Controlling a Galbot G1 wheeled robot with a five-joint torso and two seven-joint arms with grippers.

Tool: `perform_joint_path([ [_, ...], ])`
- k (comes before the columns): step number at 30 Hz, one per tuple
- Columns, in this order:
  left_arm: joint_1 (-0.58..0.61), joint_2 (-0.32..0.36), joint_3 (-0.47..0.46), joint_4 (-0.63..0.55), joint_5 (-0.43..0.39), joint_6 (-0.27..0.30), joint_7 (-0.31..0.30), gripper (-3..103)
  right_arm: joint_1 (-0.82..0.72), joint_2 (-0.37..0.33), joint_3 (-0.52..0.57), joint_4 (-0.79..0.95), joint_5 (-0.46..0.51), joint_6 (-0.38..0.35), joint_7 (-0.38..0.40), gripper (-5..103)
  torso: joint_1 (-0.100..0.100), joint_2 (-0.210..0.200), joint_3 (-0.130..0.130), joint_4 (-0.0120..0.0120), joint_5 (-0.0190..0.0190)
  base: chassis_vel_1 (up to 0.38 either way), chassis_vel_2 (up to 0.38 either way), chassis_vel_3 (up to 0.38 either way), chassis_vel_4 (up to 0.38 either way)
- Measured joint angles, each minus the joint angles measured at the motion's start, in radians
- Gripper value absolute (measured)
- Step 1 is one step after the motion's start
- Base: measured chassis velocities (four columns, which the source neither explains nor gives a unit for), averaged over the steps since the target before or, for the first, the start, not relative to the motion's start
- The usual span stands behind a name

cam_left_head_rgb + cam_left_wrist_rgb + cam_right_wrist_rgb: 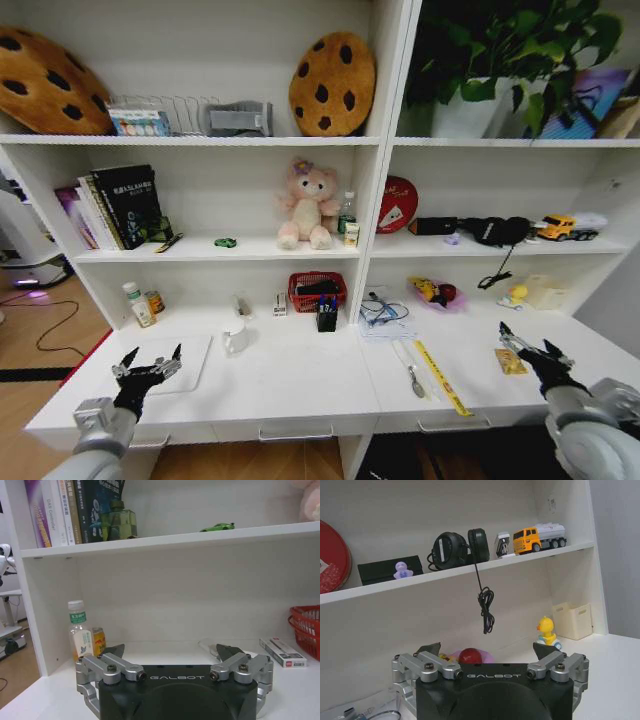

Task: Organize the objects on the table.

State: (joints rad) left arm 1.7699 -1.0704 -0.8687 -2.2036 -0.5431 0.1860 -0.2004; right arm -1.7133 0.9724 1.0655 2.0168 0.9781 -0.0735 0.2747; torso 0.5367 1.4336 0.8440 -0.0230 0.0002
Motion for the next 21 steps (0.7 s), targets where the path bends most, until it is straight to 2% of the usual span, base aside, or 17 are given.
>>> perform_joint_path([
  [6, 0.000, 0.000, 0.000, 0.000, 0.000, 0.000, 0.000, 100, -0.001, 0.007, -0.024, 0.010, -0.015, 0.003, -0.006, 100, 0.000, 0.000, 0.000, -0.0006, -0.0008, -0.206, -0.226, 0.207, 0.214],
  [9, 0.000, 0.000, 0.000, 0.000, 0.000, 0.000, 0.000, 100, 0.014, 0.006, -0.044, 0.004, -0.030, 0.001, -0.009, 100, 0.000, 0.000, 0.000, -0.0003, 0.0003, -0.272, -0.270, 0.262, 0.267],
  [10, 0.000, 0.000, 0.000, 0.000, 0.000, 0.000, 0.000, 100, 0.025, 0.003, -0.057, 0.002, -0.038, 0.000, -0.009, 100, 0.000, 0.000, 0.000, -0.0002, -0.0010, -0.279, -0.284, 0.293, 0.302],
  [15, 0.000, 0.000, 0.000, 0.000, 0.000, 0.000, 0.000, 100, 0.093, -0.016, -0.106, -0.018, -0.061, -0.008, 0.024, 100, 0.000, 0.000, 0.000, -0.0004, 0.0000, -0.301, -0.267, 0.275, 0.271],
  [16, 0.000, 0.000, 0.000, 0.000, 0.000, 0.000, 0.000, 100, 0.111, -0.024, -0.117, -0.027, -0.067, -0.025, 0.050, 100, 0.000, 0.000, 0.000, 0.0003, 0.0002, -0.260, -0.236, 0.222, 0.215],
  [17, 0.000, 0.000, 0.000, 0.000, 0.000, 0.000, 0.000, 100, 0.132, -0.039, -0.135, -0.045, -0.077, -0.078, 0.087, 100, 0.000, 0.000, 0.000, -0.0002, 0.0006, -0.057, -0.180, 0.121, 0.100],
  [18, 0.000, 0.000, 0.000, 0.000, 0.000, 0.000, 0.000, 100, 0.132, -0.039, -0.135, -0.045, -0.077, -0.078, 0.087, 100, 0.000, 0.000, 0.000, -0.0002, 0.0006, -0.057, -0.180, 0.121, 0.100],
  [19, 0.000, 0.000, 0.000, 0.000, 0.000, 0.000, 0.000, 100, 0.145, -0.057, -0.160, -0.063, -0.100, -0.122, 0.099, 100, 0.000, 0.000, 0.000, -0.0003, 0.0002, -0.036, -0.146, 0.121, 0.015],
  [21, 0.000, 0.000, 0.000, 0.000, 0.000, 0.000, 0.000, 100, 0.149, -0.070, -0.178, -0.076, -0.126, -0.143, 0.092, 100, 0.000, 0.000, 0.000, -0.0005, -0.0001, -0.023, -0.021, 0.063, 0.015],
])
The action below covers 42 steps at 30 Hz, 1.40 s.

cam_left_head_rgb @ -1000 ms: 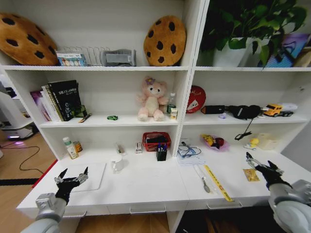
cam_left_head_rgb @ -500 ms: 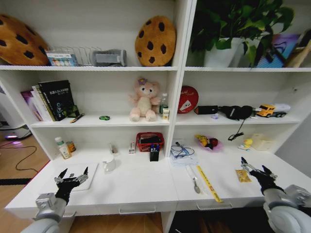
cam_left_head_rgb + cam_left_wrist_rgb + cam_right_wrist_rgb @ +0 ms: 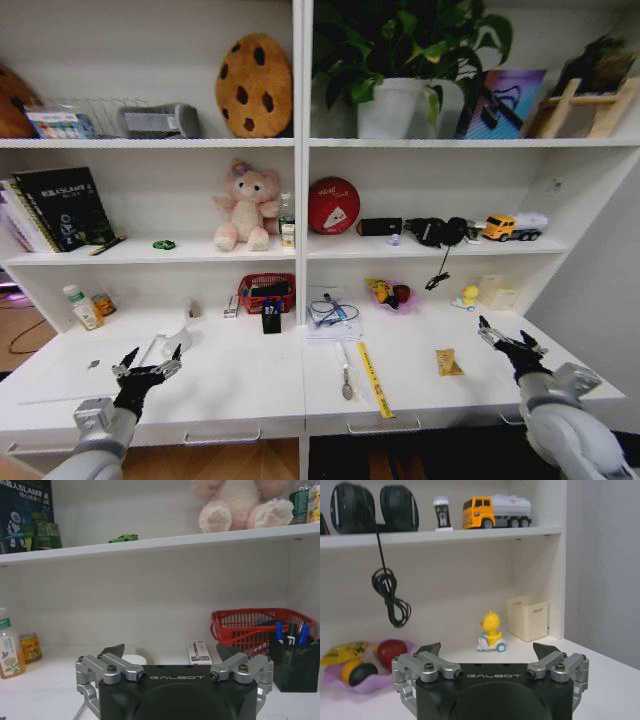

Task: Organize the objects on the table.

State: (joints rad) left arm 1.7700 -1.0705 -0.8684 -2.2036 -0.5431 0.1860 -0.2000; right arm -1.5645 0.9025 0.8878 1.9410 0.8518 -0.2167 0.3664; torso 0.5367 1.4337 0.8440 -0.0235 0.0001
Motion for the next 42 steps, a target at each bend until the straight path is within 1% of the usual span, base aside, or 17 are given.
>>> perform_joint_path([
  [2, 0.000, 0.000, 0.000, 0.000, 0.000, 0.000, 0.000, 100, 0.000, -0.006, -0.008, -0.004, -0.012, -0.011, -0.008, 100, 0.000, 0.000, 0.000, -0.0004, 0.0001, 0.000, 0.000, 0.000, 0.000],
  [4, 0.000, 0.000, 0.000, 0.000, 0.000, 0.000, 0.000, 100, -0.002, -0.031, -0.052, -0.002, -0.050, -0.052, -0.067, 100, 0.000, 0.000, 0.000, 0.0002, -0.0008, 0.018, 0.055, -0.049, -0.055],
  [7, 0.000, 0.000, 0.000, 0.000, 0.000, 0.000, 0.000, 100, -0.002, -0.044, -0.080, 0.000, -0.073, -0.064, -0.104, 100, 0.000, 0.000, 0.000, 0.0007, -0.0006, 0.041, 0.093, -0.052, -0.051],
  [18, 0.000, 0.000, 0.000, 0.000, 0.000, 0.000, 0.000, 100, 0.032, -0.043, -0.174, -0.087, -0.069, -0.088, -0.123, 101, 0.000, 0.000, 0.000, 0.0000, 0.0001, 0.009, 0.013, -0.009, -0.007],
  [21, 0.000, 0.000, 0.000, 0.000, 0.000, 0.000, 0.000, 100, 0.071, -0.036, -0.213, -0.133, -0.071, -0.087, -0.127, 86, 0.000, 0.000, 0.000, 0.0004, -0.0001, 0.000, 0.000, 0.000, 0.000],
  [24, 0.000, 0.000, 0.000, 0.000, 0.000, 0.000, 0.000, 100, 0.081, -0.030, -0.234, -0.147, -0.070, -0.087, -0.127, 76, 0.000, 0.000, 0.000, 0.0003, 0.0000, 0.000, 0.000, 0.000, 0.000],
  [26, 0.000, 0.000, 0.000, 0.000, 0.000, 0.000, 0.000, 100, 0.083, -0.029, -0.237, -0.148, -0.070, -0.088, -0.127, 76, 0.000, 0.000, 0.000, 0.0002, 0.0000, 0.000, 0.000, 0.000, 0.000],
  [27, 0.000, 0.000, 0.000, 0.000, 0.000, 0.000, 0.000, 100, 0.088, -0.025, -0.245, -0.154, -0.070, -0.088, -0.127, 65, 0.000, 0.000, 0.000, 0.0002, -0.0001, 0.000, 0.000, 0.000, 0.000],
  [30, 0.000, 0.000, 0.000, 0.000, 0.000, 0.000, 0.000, 100, 0.095, -0.020, -0.251, -0.159, -0.071, -0.086, -0.126, 59, 0.000, 0.000, 0.000, 0.0002, 0.0000, 0.000, 0.000, 0.000, 0.000],
  [31, 0.000, 0.000, 0.000, 0.000, 0.000, 0.000, 0.000, 100, 0.098, -0.020, -0.252, -0.162, -0.074, -0.083, -0.125, 48, 0.000, 0.000, 0.000, 0.0002, -0.0001, 0.000, 0.000, 0.000, 0.000],
  [33, 0.000, 0.000, 0.000, 0.000, 0.000, 0.000, 0.000, 100, 0.099, -0.020, -0.252, -0.165, -0.079, -0.078, -0.125, 48, 0.000, 0.000, 0.000, 0.0002, -0.0001, 0.000, 0.000, 0.000, 0.000],
  [34, 0.000, 0.000, 0.000, 0.000, 0.000, 0.000, 0.000, 100, 0.100, -0.021, -0.252, -0.168, -0.083, -0.074, -0.125, 42, 0.000, 0.000, 0.000, 0.0002, -0.0001, 0.000, 0.000, 0.000, 0.000],
  [35, 0.000, 0.000, 0.000, 0.000, 0.000, 0.000, 0.000, 100, 0.101, -0.022, -0.251, -0.172, -0.085, -0.070, -0.125, 32, 0.000, 0.000, 0.000, 0.0001, -0.0001, 0.000, 0.000, 0.000, 0.000],
  [36, 0.000, 0.000, 0.000, 0.000, 0.000, 0.000, 0.000, 100, 0.101, -0.022, -0.251, -0.172, -0.085, -0.070, -0.125, 32, 0.000, 0.000, 0.000, 0.0001, -0.0001, 0.000, 0.000, 0.000, 0.000],
  [37, 0.000, 0.000, 0.000, 0.000, 0.000, 0.000, 0.000, 100, 0.103, -0.022, -0.248, -0.174, -0.085, -0.067, -0.125, 27, 0.000, 0.000, 0.000, 0.0001, -0.0001, 0.000, 0.000, 0.000, 0.000],
  [39, 0.000, 0.000, 0.000, 0.000, 0.000, 0.000, 0.000, 100, 0.106, -0.022, -0.245, -0.176, -0.085, -0.063, -0.125, 27, 0.000, 0.000, 0.000, 0.0002, -0.0001, 0.000, 0.000, 0.000, 0.000],
  [42, 0.000, 0.000, 0.000, 0.000, 0.000, 0.000, 0.000, 100, 0.110, -0.021, -0.243, -0.178, -0.085, -0.061, -0.125, 16, 0.000, 0.000, 0.000, 0.0002, 0.0000, 0.000, 0.000, 0.000, 0.000],
])
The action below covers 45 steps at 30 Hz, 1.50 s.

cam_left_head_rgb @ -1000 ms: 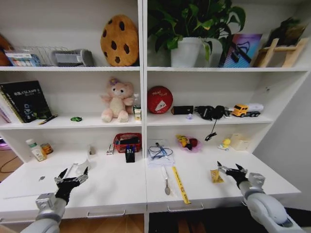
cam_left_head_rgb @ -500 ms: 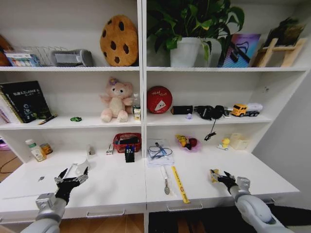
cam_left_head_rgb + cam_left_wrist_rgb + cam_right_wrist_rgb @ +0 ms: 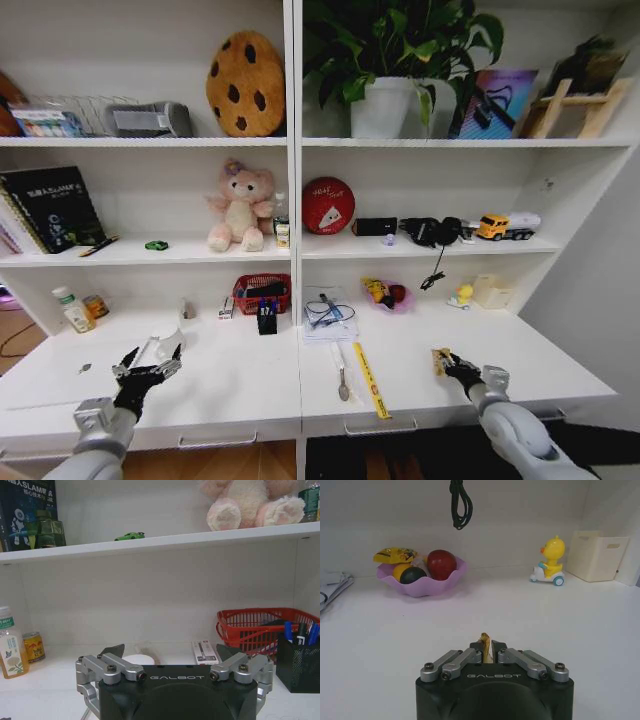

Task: Organize the objects on the table.

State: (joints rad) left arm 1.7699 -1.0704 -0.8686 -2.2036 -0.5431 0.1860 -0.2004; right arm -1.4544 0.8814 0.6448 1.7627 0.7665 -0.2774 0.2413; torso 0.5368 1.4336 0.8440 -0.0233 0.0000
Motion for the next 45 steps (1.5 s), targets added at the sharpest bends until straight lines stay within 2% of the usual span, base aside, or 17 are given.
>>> perform_joint_path([
  [2, 0.000, 0.000, 0.000, 0.000, 0.000, 0.000, 0.000, 100, 0.006, 0.000, 0.003, -0.001, 0.002, 0.001, -0.001, 5, 0.000, 0.000, 0.000, 0.0000, 0.0000, 0.000, 0.000, 0.000, 0.000],
  [5, 0.000, 0.000, 0.000, 0.000, 0.000, 0.000, 0.000, 100, 0.013, -0.007, 0.005, 0.001, 0.011, 0.001, -0.002, 1, 0.000, 0.000, 0.000, 0.0000, 0.0000, 0.000, 0.000, 0.000, 0.000],
  [11, 0.000, 0.000, 0.000, 0.000, 0.000, 0.000, 0.000, 100, 0.062, -0.032, -0.007, 0.030, 0.035, 0.035, -0.026, 0, 0.000, 0.000, 0.000, -0.0005, -0.0002, 0.000, 0.000, 0.000, 0.000],
  [14, 0.000, 0.000, 0.000, 0.000, 0.000, 0.000, 0.000, 100, 0.153, -0.054, -0.063, 0.015, 0.057, 0.058, -0.035, 0, 0.000, 0.000, 0.000, 0.0000, -0.0001, 0.000, 0.000, 0.000, 0.000],
  [16, 0.000, 0.000, 0.000, 0.000, 0.000, 0.000, 0.000, 100, 0.317, -0.069, -0.169, -0.058, 0.070, 0.072, -0.045, 0, 0.000, 0.000, 0.000, 0.0004, -0.0001, 0.000, 0.000, 0.000, 0.000],
  [19, 0.000, 0.000, 0.000, 0.000, 0.000, 0.000, 0.000, 100, 0.397, -0.069, -0.231, -0.109, 0.067, 0.083, -0.048, 0, 0.000, 0.000, 0.000, 0.0004, 0.0000, 0.000, 0.000, 0.000, 0.000],
  [21, 0.000, 0.000, 0.000, 0.000, 0.000, 0.000, 0.000, 100, 0.534, -0.058, -0.346, -0.206, 0.058, 0.098, -0.054, 0, 0.000, 0.000, 0.000, 0.0002, 0.0001, 0.000, 0.000, 0.000, 0.000],
  [22, 0.000, 0.000, 0.000, 0.000, 0.000, 0.000, 0.000, 100, 0.534, -0.058, -0.346, -0.206, 0.058, 0.098, -0.054, 0, 0.000, 0.000, 0.000, 0.0002, 0.0001, 0.000, 0.000, 0.000, 0.000],
  [23, 0.000, 0.000, 0.000, 0.000, 0.000, 0.000, 0.000, 100, 0.622, -0.041, -0.414, -0.275, 0.050, 0.110, -0.055, 0, 0.000, 0.000, 0.000, -0.0002, 0.0001, 0.000, 0.000, 0.000, 0.000],
  [24, 0.000, 0.000, 0.000, 0.000, 0.000, 0.000, 0.000, 100, 0.622, -0.041, -0.414, -0.275, 0.050, 0.110, -0.055, 0, 0.000, 0.000, 0.000, -0.0002, 0.0001, 0.000, 0.000, 0.000, 0.000],
  [26, 0.000, 0.000, 0.000, 0.000, 0.000, 0.000, 0.000, 100, 0.752, -0.001, -0.502, -0.382, 0.015, 0.141, -0.051, 0, 0.000, 0.000, 0.000, 0.0002, -0.0001, 0.000, 0.000, 0.000, 0.000],
  [30, 0.000, 0.000, 0.000, 0.000, 0.000, 0.000, 0.000, 100, 0.845, 0.047, -0.544, -0.486, -0.026, 0.160, -0.044, 0, 0.000, 0.000, 0.000, 0.0007, 0.0000, 0.000, 0.000, 0.000, 0.000],
  [34, 0.000, 0.000, 0.000, 0.000, 0.000, 0.000, 0.000, 100, 0.909, 0.081, -0.578, -0.603, -0.052, 0.192, -0.037, -2, 0.000, 0.000, 0.000, -0.0003, -0.0001, 0.000, 0.000, 0.000, 0.000],
  [38, 0.000, 0.000, 0.000, 0.000, 0.000, 0.000, 0.000, 100, 0.928, 0.097, -0.576, -0.675, -0.094, 0.235, -0.017, 14, 0.000, 0.000, 0.000, -0.0001, 0.0001, 0.000, 0.000, 0.000, 0.000],
  [39, 0.000, 0.000, 0.000, 0.000, 0.000, 0.000, 0.000, 100, 0.928, 0.097, -0.576, -0.675, -0.094, 0.235, -0.017, 14, 0.000, 0.000, 0.000, -0.0001, 0.0001, 0.000, 0.000, 0.000, 0.000],
  [44, 0.000, 0.000, 0.000, 0.000, 0.000, 0.000, 0.000, 100, 0.844, 0.065, -0.548, -0.584, -0.093, 0.270, -0.007, 36, 0.000, 0.000, 0.000, 0.0002, 0.0000, 0.000, 0.000, 0.000, 0.000],
  [45, 0.000, 0.000, 0.000, 0.000, 0.000, 0.000, 0.000, 100, 0.844, 0.065, -0.548, -0.584, -0.093, 0.270, -0.007, 36, 0.000, 0.000, 0.000, 0.0002, 0.0000, 0.000, 0.000, 0.000, 0.000],
])
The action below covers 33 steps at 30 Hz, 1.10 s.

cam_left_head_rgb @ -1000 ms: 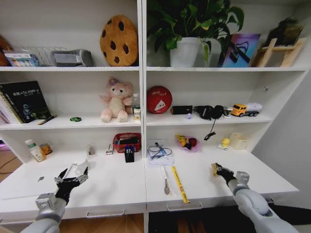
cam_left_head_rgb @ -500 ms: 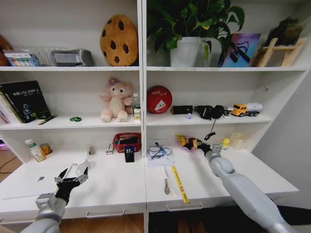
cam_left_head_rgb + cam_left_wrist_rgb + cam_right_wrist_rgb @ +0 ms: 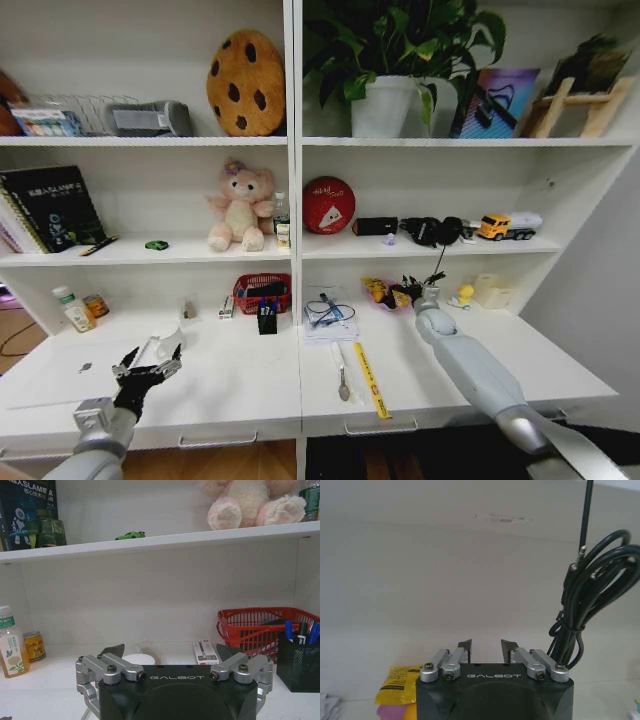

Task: Organize the objects on the table.

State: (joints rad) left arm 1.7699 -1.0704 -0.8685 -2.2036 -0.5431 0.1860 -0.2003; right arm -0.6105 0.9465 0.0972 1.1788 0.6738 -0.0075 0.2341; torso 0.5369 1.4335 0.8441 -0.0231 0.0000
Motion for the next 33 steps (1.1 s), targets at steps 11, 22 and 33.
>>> perform_joint_path([
  [11, 0.000, 0.000, 0.000, 0.000, 0.000, 0.000, 0.000, 100, -0.595, -0.085, 0.322, 0.544, -0.128, 0.091, 0.055, 79, 0.000, 0.000, 0.000, 0.0000, -0.0001, 0.000, 0.000, 0.000, 0.000],
  [22, 0.000, 0.000, 0.000, 0.000, 0.000, 0.000, 0.000, 100, -1.198, 0.049, 0.627, 1.032, -0.187, 0.064, 0.093, 100, 0.000, 0.000, 0.000, -0.0003, -0.0001, 0.000, 0.000, 0.000, 0.000],
  [33, 0.000, 0.000, 0.000, 0.000, 0.000, 0.000, 0.000, 100, -1.257, 0.094, 0.648, 1.085, -0.195, 0.057, 0.095, 100, 0.000, 0.000, 0.000, -0.0001, 0.0000, 0.000, 0.000, 0.000, 0.000],
])
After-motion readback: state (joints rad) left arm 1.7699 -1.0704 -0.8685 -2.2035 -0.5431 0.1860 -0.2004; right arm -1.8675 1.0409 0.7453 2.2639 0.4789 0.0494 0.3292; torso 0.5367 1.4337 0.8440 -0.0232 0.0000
